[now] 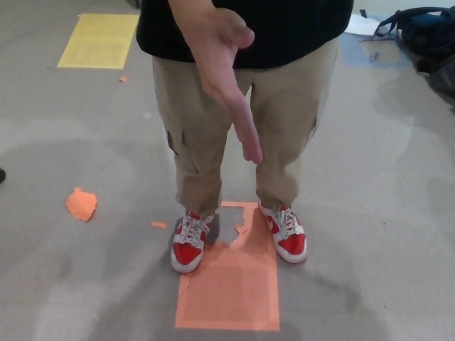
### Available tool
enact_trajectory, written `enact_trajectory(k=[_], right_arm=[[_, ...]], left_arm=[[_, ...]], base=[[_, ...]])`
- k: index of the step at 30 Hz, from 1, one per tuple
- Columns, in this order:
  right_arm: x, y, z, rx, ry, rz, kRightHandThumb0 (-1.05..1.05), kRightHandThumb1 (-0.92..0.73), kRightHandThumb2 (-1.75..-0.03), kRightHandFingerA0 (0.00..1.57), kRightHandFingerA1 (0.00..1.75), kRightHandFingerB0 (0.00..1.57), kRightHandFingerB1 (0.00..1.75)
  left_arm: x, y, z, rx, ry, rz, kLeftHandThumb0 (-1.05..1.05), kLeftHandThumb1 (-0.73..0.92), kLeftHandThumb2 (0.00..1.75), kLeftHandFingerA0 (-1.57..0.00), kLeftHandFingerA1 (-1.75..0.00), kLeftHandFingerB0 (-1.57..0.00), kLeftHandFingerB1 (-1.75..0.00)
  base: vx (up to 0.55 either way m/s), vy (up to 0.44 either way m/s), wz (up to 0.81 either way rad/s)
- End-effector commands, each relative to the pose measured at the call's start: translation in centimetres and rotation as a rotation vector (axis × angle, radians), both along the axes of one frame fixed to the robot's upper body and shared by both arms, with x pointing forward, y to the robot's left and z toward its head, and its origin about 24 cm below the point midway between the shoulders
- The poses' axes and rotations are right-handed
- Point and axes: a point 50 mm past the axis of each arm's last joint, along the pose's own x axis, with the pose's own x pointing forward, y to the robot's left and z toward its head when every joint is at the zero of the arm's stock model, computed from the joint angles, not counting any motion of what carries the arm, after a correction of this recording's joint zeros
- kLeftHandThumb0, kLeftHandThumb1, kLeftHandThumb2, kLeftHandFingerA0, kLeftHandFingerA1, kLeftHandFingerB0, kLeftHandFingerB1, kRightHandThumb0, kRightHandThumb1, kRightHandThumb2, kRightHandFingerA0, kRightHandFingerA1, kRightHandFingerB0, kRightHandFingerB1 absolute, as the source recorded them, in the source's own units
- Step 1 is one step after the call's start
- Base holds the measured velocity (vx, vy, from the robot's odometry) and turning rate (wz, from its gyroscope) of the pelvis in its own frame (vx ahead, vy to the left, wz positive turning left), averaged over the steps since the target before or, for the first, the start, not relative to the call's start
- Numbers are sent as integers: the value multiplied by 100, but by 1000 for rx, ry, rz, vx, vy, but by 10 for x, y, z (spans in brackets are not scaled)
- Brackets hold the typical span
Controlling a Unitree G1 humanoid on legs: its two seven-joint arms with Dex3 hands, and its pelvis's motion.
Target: The robot extends its right arm to grab a person's hand and shakes it
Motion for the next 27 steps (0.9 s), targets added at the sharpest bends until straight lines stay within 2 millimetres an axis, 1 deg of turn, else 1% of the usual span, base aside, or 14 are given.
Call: enact_trajectory(k=[1,5,6,8,9,12,15,16,20,21,22,23,26,27], right_arm=[[44,-1,35,-2,-313,89,-82,-80,-107,0,16,0,10],[70,9,72,-43,-503,178,-89,-78,-110,0,20,0,8],[80,21,104,-85,-642,248,-92,-77,-111,0,17,0,8],[84,32,131,-93,-751,282,-92,-76,-111,0,17,0,9],[87,41,151,-93,-833,306,-92,-78,-111,0,16,0,10],[87,64,201,-69,-998,344,-93,-77,-112,0,21,0,8],[86,70,211,-67,-1020,348,-93,-77,-112,0,21,0,8],[87,83,230,-66,-1085,388,-90,-77,-111,3,34,1,15],[87,117,279,-59,-1255,501,-87,-76,-108,1,27,0,17],[89,123,285,-67,-1276,515,-87,-76,-109,0,25,0,18],[89,126,290,-79,-1277,523,-88,-76,-109,1,25,0,18],[91,131,296,-95,-1284,543,-89,-79,-112,1,28,0,17],[95,144,311,-105,-1291,564,-88,-78,-110,0,25,0,14],[96,146,313,-104,-1292,564,-89,-78,-110,0,24,0,13]], left_arm=[[-2,8,5,-6,7,-26,-51,83,70,-19,-35,-20,-33],[1,8,6,-18,7,-16,-50,85,70,-19,-34,-19,-32],[5,8,8,-22,-6,-19,-26,65,112,-6,-50,-6,-49],[8,9,10,-23,-20,-21,-26,64,111,-7,-50,-7,-49],[11,9,11,-23,-30,-17,-50,83,71,-19,-36,-20,-34],[16,10,14,-6,-48,-19,-52,83,70,-19,-34,-19,-33],[16,10,14,-2,-47,-20,-52,83,70,-19,-34,-19,-33],[16,10,15,1,-49,-25,-28,62,111,-7,-50,-7,-49],[14,11,14,6,-57,-21,-28,62,111,-6,-50,-6,-49],[14,10,14,3,-60,-18,-49,83,65,-21,-33,-17,-30],[14,10,14,0,-65,-20,-49,83,65,-21,-34,-18,-31],[14,9,13,-10,-70,-9,-28,62,110,-7,-50,-6,-49],[12,9,12,-10,-69,-8,-28,59,109,-8,-50,-7,-50],[12,9,12,-8,-69,-10,-53,82,64,-28,-36,-20,-31]], base=[[0,0,0],[12,1,-4],[0,0,0],[15,-1,3],[0,0,0],[20,0,2],[0,0,0],[0,0,0],[0,0,0],[0,0,0],[0,0,0],[0,0,0],[0,0,0],[0,0,0]])
